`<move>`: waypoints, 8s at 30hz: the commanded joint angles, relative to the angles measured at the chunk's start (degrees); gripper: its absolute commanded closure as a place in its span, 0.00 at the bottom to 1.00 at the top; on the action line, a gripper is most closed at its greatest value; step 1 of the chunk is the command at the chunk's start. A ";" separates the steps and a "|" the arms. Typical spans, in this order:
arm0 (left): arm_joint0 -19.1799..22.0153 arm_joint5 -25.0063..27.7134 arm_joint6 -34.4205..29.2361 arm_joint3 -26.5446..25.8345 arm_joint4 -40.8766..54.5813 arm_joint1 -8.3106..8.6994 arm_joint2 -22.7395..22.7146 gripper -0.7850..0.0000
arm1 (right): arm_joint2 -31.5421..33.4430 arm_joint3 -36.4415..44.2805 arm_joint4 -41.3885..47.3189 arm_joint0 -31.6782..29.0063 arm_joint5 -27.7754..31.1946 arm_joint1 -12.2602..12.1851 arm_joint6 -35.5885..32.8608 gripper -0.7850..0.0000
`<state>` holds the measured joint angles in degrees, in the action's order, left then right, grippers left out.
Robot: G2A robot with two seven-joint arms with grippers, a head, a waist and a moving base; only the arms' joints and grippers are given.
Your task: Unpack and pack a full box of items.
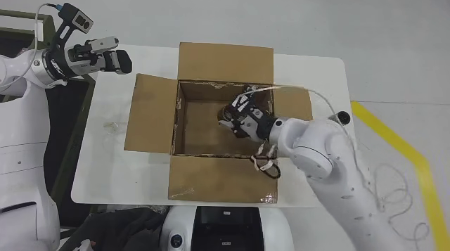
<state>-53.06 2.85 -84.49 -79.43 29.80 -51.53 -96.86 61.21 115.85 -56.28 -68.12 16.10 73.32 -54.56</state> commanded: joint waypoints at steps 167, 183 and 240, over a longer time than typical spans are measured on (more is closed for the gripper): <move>0.00 0.00 0.00 0.00 0.00 0.00 0.00 0.00 | 35.25 -10.39 3.62 -34.29 -16.36 -6.23 14.11 0.84; 0.00 0.00 0.00 0.00 0.00 0.00 0.00 0.00 | 37.29 1.48 2.09 -42.53 -16.11 -6.25 19.60 1.00; 0.00 0.00 0.00 0.00 0.00 0.00 0.00 0.00 | 3.23 2.43 -1.25 -5.06 -7.93 -3.62 11.32 1.00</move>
<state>-53.06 2.85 -84.49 -79.43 29.80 -51.53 -96.86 65.76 120.05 -58.40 -75.27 8.02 69.47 -42.87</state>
